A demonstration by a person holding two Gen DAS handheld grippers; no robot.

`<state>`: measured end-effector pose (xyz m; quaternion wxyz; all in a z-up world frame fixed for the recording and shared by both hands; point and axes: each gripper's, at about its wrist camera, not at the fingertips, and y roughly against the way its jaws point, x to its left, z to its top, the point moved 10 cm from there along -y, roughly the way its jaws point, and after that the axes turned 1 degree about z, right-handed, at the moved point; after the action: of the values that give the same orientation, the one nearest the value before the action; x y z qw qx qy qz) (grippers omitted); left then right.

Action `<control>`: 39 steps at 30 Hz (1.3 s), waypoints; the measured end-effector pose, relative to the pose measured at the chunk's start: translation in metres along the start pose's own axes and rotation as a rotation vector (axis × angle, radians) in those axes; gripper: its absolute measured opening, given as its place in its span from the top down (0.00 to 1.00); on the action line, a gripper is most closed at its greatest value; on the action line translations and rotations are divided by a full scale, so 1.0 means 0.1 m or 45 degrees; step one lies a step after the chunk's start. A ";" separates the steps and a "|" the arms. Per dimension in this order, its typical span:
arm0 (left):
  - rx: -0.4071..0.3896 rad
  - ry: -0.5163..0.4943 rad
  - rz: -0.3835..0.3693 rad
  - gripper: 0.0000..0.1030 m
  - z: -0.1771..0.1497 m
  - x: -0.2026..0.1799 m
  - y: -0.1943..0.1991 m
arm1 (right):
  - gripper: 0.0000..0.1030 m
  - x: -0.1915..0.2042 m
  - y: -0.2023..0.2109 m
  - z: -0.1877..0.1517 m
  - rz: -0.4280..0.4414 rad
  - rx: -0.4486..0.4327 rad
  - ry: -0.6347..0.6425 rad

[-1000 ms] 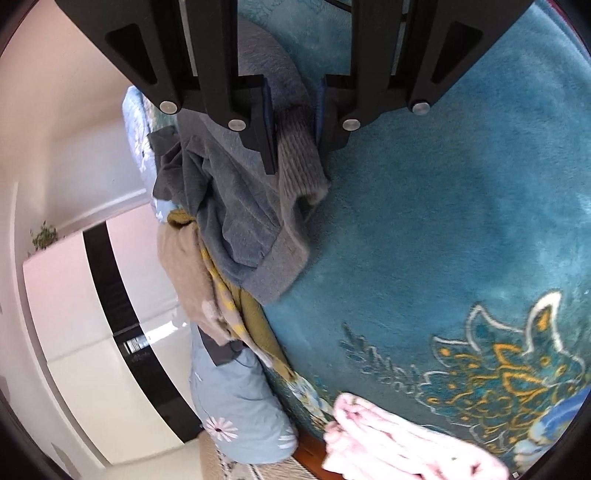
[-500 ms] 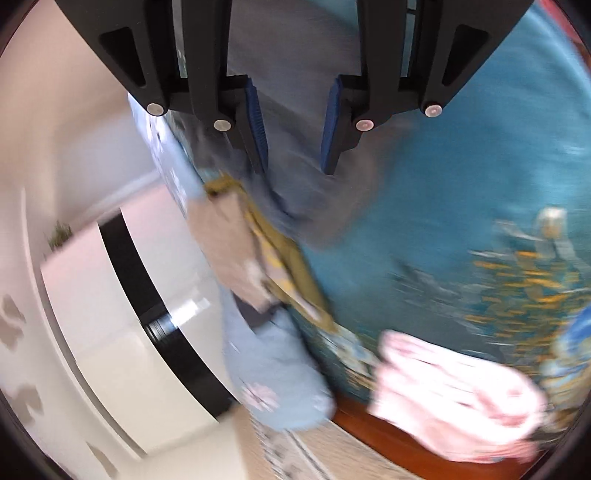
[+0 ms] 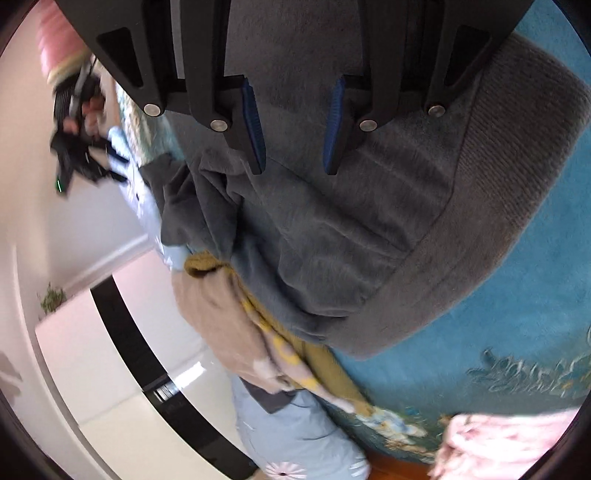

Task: Fold clothes

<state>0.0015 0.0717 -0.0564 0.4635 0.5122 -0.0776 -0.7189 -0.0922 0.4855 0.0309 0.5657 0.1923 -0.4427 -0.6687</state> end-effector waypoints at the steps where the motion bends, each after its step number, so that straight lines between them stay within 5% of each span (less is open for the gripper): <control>1: 0.004 -0.016 -0.007 0.64 0.01 -0.03 -0.01 | 0.43 0.08 -0.12 0.05 -0.044 0.024 0.051; 4: 0.034 -0.023 -0.049 0.64 -0.01 -0.09 -0.06 | 0.43 0.12 -0.47 0.10 -0.132 0.065 0.046; 8: 0.045 -0.038 -0.083 0.63 -0.03 -0.14 -0.07 | 0.46 0.13 -0.77 0.08 -0.116 0.109 -0.029; 10: 0.049 -0.042 -0.081 0.63 -0.04 -0.15 -0.08 | 0.84 0.15 -0.79 0.05 -0.102 0.108 -0.036; 11: 0.047 -0.044 -0.085 0.63 -0.04 -0.15 -0.07 | 0.95 0.16 -0.76 0.04 -0.102 0.112 -0.040; 15: 0.023 -0.054 -0.107 0.63 -0.03 -0.17 -0.03 | 0.95 0.02 -0.21 0.27 0.021 -0.126 -0.111; 20: 0.010 -0.057 -0.113 0.63 -0.01 -0.18 0.01 | 0.95 -1.07 0.88 0.38 0.027 -0.480 -0.344; 23: 0.011 -0.066 -0.105 0.63 -0.02 -0.19 0.00 | 0.95 -1.84 0.92 0.02 -0.083 -0.415 -0.478; 30: 0.005 -0.055 -0.096 0.63 -0.02 -0.14 -0.01 | 0.87 -2.71 0.63 -0.91 -0.044 -0.258 -0.859; 33: 0.001 -0.048 -0.090 0.63 0.00 -0.13 -0.03 | 0.83 -2.86 0.76 -0.94 -0.040 -0.278 -0.921; 37: 0.003 -0.066 -0.069 0.63 -0.02 -0.12 -0.03 | 0.76 -2.99 1.12 -0.78 -0.216 -0.365 -0.862; 39: 0.005 -0.074 -0.061 0.63 -0.03 -0.13 -0.05 | 0.73 -2.94 1.18 -0.65 -0.187 -0.388 -0.843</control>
<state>0.0014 0.0854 -0.0521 0.4427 0.4937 -0.0801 -0.7442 0.1105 0.7368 0.0201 0.3645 -0.0894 -0.4821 -0.7917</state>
